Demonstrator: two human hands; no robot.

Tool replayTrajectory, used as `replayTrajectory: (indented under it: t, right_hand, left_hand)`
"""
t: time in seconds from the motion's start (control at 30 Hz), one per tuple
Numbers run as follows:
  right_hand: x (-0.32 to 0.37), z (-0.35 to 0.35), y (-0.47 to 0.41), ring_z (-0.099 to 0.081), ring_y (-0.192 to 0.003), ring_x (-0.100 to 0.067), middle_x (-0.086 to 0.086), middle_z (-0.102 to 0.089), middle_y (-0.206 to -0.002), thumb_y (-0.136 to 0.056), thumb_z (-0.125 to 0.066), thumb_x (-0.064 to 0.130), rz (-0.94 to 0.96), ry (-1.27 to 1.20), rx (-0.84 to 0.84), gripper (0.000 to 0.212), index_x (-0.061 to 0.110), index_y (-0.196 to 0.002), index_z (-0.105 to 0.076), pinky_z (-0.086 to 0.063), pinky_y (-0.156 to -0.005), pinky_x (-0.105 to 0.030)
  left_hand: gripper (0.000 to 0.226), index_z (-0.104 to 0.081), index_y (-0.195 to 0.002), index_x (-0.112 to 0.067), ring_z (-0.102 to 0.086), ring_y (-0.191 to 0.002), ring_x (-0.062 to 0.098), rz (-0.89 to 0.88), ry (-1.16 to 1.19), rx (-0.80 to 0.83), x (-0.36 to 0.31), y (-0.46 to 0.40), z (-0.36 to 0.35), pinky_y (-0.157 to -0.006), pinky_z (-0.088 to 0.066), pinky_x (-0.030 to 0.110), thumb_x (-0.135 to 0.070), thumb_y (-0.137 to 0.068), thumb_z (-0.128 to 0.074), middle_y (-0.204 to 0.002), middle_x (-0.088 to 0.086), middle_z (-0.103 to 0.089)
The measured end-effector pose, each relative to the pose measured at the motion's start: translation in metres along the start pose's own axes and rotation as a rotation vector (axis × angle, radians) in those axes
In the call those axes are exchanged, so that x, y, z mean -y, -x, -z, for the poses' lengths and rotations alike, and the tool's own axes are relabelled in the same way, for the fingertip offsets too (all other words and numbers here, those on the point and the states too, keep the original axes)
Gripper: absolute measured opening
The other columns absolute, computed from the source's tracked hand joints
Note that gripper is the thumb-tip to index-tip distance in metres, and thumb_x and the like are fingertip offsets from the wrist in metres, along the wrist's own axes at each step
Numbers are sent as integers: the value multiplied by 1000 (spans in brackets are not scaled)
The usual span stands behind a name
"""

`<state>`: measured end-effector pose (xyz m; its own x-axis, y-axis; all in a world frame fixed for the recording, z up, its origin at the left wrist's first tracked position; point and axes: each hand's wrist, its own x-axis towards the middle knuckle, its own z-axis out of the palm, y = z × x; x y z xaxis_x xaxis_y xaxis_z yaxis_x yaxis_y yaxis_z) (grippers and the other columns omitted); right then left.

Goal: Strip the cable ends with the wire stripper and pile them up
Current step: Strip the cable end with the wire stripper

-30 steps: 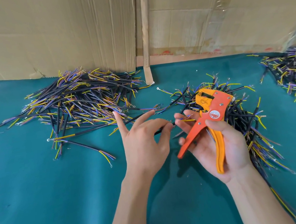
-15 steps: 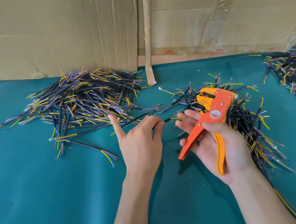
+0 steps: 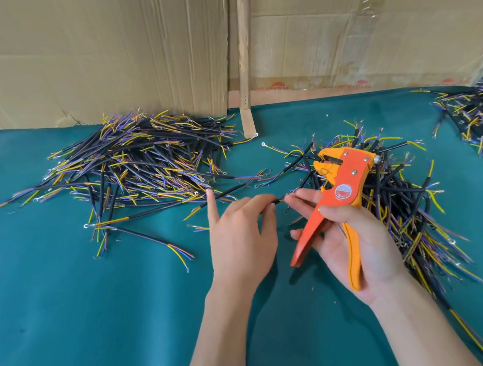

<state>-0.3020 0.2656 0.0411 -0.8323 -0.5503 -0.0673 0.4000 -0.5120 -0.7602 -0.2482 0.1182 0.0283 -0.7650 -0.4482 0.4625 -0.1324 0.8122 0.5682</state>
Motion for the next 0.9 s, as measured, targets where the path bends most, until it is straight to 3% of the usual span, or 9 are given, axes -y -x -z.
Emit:
replayTrajectory:
  t: [0.07,0.1,0.13,0.2,0.5,0.6,0.67,0.83,0.9]
  right_hand:
    - [0,-1,0,-63,-126,-33,-26,-66,-128,-79,-60,9,1,-5,5,53,-12,-127,-57,-60,-72,-40]
    - [1,-1,0,-64,-125,-33,-27,-66,-128,-78,-61,10,3,-4,7,55,-14,-128,-56,-60,-72,-40]
    - [1,-2,1,-64,-125,-33,-27,-65,-129,-78,-61,10,5,-1,10,56,-15,-128,-54,-60,-72,-40]
    - [1,-3,1,-65,-123,-33,-28,-63,-132,-77,-61,9,8,10,17,59,-16,-129,-52,-61,-72,-40]
    - [-6,-2,2,-71,-103,-41,-14,-70,-126,-77,-68,9,-4,190,27,39,3,-115,-71,-59,-68,-45]
    - [-10,-6,4,-66,-89,-45,-15,-74,-118,-75,-72,18,-33,236,96,44,11,-118,-74,-58,-66,-48]
    - [-11,-9,4,-67,-93,-45,-15,-72,-123,-76,-71,20,-45,231,134,43,13,-119,-74,-57,-65,-49]
    - [-13,-9,4,-68,-105,-44,-11,-65,-138,-79,-65,8,-77,208,123,50,0,-128,-65,-58,-70,-44]
    - [-13,-10,3,-68,-103,-42,-10,-64,-139,-80,-62,9,-87,191,112,54,-3,-133,-59,-58,-72,-44]
  left_hand:
    - [14,-74,-102,-18,-66,-88,21,20,138,13,2,-1,-1,-116,-34,43,-17,-99,-60,-91,-4,-72]
    - [13,-74,-100,-16,-64,-86,22,48,214,19,1,-2,-1,-100,-46,42,-16,-99,-61,-89,-3,-71]
    - [11,-73,-98,-15,-63,-84,23,73,262,17,0,-2,-2,-84,-51,42,-16,-98,-62,-88,-2,-70]
    - [10,-72,-93,-15,-61,-80,22,91,283,-5,-1,-3,-2,-71,-50,43,-16,-97,-62,-84,-2,-68]
    - [14,-74,-82,-17,-56,-72,17,178,418,-2,1,-9,3,-69,-45,30,-14,-91,-64,-71,-2,-65]
    - [19,-78,-83,-24,-53,-72,10,187,416,47,0,-10,4,-62,-38,20,-25,-95,-64,-69,-12,-61]
    - [20,-81,-84,-28,-53,-66,3,213,456,91,1,-10,5,-61,-37,18,-31,-97,-65,-66,-17,-63]
    - [17,-80,-83,-20,-64,-74,8,295,574,106,3,-11,6,-76,-53,34,-26,-95,-68,-81,-9,-76]
    - [15,-78,-82,-20,-63,-73,8,303,593,88,3,-11,4,-76,-54,34,-23,-94,-69,-80,-9,-76]
